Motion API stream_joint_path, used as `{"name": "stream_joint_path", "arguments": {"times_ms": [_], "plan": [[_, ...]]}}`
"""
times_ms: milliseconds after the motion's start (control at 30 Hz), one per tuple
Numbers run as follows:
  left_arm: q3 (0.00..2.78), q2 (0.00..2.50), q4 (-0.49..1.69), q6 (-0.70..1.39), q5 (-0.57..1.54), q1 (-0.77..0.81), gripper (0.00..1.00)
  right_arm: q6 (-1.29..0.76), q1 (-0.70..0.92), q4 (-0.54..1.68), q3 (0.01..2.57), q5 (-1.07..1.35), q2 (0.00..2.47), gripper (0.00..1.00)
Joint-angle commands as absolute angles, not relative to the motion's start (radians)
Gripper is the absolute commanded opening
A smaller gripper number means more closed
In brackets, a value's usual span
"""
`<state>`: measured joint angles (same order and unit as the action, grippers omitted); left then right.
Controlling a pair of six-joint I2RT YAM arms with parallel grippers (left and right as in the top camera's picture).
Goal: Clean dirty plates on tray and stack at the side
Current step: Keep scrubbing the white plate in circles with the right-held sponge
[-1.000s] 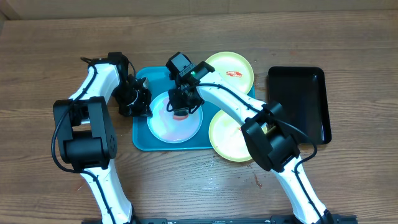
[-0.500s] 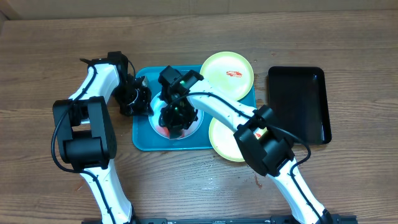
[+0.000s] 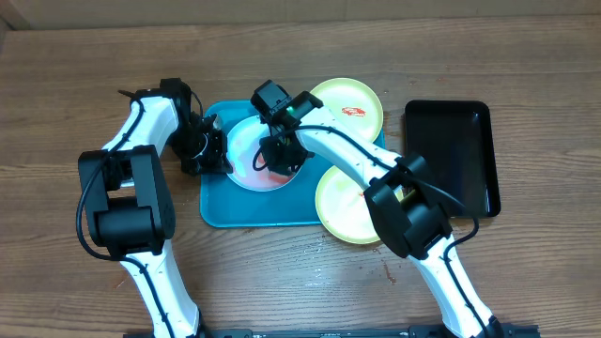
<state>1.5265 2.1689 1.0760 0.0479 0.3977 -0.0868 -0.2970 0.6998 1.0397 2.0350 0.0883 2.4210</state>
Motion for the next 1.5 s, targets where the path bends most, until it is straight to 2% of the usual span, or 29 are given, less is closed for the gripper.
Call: {"name": "stream_joint_path", "arguments": {"times_ms": [0, 233, 400, 500, 733, 967, 1100, 1333, 1467], "plan": [[1.505, 2.204, 1.081, 0.022, 0.333, -0.099, 0.04, -0.328, 0.678, 1.007, 2.035, -0.216, 2.445, 0.04], [1.505, 2.204, 1.085, 0.022, 0.333, -0.099, 0.04, -0.371, 0.699, 0.969, 2.035, -0.430, 2.445, 0.04], [1.505, 2.204, 1.085, 0.022, 0.334, -0.098, 0.04, -0.371, 0.716, 0.920, 2.035, -0.435, 2.445, 0.04], [1.505, 2.204, 1.086, 0.022, 0.333, -0.098, 0.04, -0.362, 0.728, 0.888, 2.035, -0.305, 2.445, 0.04], [1.505, 2.204, 1.088, 0.022, 0.333, -0.098, 0.04, -0.368, 0.730, 0.815, 2.033, 0.165, 2.477, 0.04], [1.505, 2.204, 1.088, 0.022, 0.334, -0.098, 0.04, -0.329, 0.743, 0.892, 2.033, 0.433, 2.517, 0.04], [1.505, 2.204, 1.087, 0.022, 0.334, -0.098, 0.04, -0.272, 0.742, 0.966, 2.052, 0.518, 2.514, 0.04], [1.505, 2.204, 1.089, 0.022, 0.334, -0.098, 0.04, -0.137, 0.740, 1.143, 2.101, 0.522, 2.514, 0.04], [1.505, 2.204, 1.092, 0.022, 0.334, -0.098, 0.04, -0.123, 0.737, 1.215, 2.106, 0.396, 2.512, 0.04]]}}
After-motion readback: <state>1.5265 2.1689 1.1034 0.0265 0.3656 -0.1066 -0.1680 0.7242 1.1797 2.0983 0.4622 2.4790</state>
